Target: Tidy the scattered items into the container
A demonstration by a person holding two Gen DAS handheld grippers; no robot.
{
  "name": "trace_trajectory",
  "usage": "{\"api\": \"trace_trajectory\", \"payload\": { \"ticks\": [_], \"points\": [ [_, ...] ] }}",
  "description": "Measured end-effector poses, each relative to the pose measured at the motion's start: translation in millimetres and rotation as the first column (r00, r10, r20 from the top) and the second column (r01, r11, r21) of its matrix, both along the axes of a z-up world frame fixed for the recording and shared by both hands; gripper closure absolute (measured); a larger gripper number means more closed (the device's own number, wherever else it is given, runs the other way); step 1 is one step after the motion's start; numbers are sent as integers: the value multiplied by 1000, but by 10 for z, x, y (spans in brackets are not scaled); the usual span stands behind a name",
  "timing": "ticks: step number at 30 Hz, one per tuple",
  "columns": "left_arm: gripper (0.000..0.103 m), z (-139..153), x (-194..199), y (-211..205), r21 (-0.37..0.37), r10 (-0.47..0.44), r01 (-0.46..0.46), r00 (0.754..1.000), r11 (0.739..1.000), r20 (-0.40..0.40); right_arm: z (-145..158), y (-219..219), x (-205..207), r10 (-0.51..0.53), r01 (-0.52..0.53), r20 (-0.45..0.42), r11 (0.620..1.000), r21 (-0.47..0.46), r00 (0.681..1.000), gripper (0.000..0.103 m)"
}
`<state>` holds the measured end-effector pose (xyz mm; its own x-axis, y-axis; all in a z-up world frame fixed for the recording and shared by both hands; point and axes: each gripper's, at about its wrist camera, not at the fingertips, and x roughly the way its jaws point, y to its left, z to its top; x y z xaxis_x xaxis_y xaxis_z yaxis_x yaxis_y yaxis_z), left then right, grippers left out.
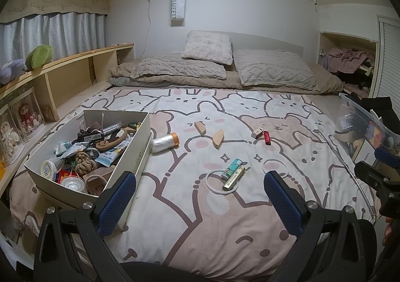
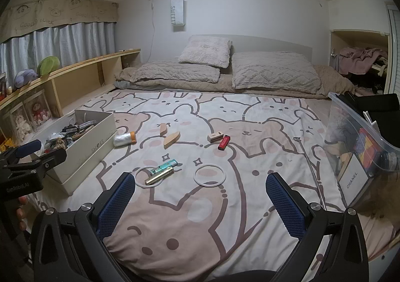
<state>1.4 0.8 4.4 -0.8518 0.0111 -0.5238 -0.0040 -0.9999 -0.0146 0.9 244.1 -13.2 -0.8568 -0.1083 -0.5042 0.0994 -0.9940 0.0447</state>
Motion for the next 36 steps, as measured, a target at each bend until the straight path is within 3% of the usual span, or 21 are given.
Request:
{"api": "trace_trajectory", "payload": {
  "ticks": [17, 36],
  "points": [
    [0, -12, -44, -12, 0, -4, 4, 1000, 1000, 8, -57, 11, -46, 4, -4, 21, 1000, -2, 1000, 0],
    [0, -633, -411, 166, -4, -72, 73, 984, 997, 163, -564, 14, -469, 6, 1, 189, 999, -38, 982, 0]
  ]
}}
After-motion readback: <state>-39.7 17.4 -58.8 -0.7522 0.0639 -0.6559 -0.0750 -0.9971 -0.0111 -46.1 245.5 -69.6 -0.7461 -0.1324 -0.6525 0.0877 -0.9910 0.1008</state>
